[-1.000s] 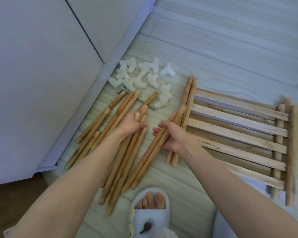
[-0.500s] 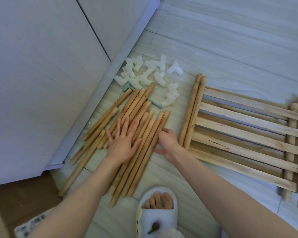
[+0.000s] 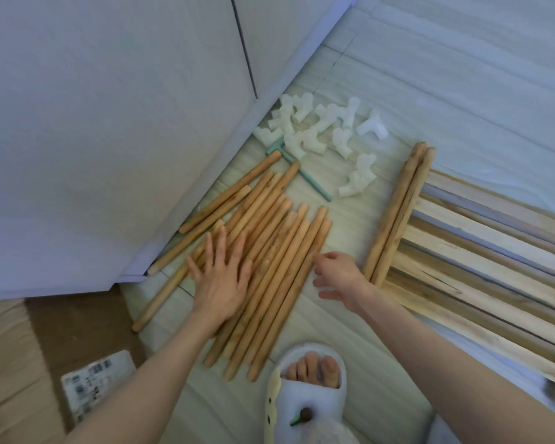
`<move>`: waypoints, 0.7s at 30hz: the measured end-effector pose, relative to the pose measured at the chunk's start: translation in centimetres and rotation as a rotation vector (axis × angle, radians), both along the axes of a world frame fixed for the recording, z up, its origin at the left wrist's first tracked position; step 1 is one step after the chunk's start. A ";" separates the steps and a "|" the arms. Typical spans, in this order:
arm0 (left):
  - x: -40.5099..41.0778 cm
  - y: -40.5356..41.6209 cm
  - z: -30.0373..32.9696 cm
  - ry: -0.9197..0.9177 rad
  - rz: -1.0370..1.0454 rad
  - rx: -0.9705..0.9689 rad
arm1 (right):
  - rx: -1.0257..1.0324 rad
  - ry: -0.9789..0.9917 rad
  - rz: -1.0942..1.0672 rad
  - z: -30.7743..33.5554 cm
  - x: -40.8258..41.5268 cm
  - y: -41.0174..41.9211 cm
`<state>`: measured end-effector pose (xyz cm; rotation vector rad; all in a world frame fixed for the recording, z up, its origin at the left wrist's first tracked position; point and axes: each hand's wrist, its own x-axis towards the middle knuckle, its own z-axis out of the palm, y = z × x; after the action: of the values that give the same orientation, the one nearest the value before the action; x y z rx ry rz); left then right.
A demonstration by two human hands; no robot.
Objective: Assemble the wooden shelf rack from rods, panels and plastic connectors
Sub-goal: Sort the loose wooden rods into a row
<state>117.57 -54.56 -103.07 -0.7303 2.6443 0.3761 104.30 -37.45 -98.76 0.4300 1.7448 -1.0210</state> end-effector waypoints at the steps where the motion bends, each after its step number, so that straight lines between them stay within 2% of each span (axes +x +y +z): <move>1: 0.5 -0.3 0.0 -0.010 0.133 -0.012 | 0.016 0.036 0.004 -0.2 0.0 -0.1; 3: 0.9 -0.6 -0.2 -0.064 0.387 0.005 | -0.001 0.051 -0.033 -0.3 0.0 -0.6; 5: 0.6 -0.5 -0.4 -0.100 0.473 0.028 | -0.054 0.015 -0.066 -0.1 0.1 -1.1; 11: -2.9 -0.8 -0.3 -0.050 0.325 0.066 | -0.068 0.065 0.023 -0.1 0.6 -1.5; 18: -8.4 -2.1 -0.1 0.004 0.042 -0.051 | -0.063 0.072 0.140 -0.1 0.7 -0.9; 21: -10.6 -3.8 -0.1 -0.036 0.049 -0.016 | -0.050 0.117 0.164 -0.3 0.2 -0.7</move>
<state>106.94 -58.34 -103.15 -0.8010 2.6022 0.3528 104.55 -38.19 -99.06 0.1948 1.8220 -0.9864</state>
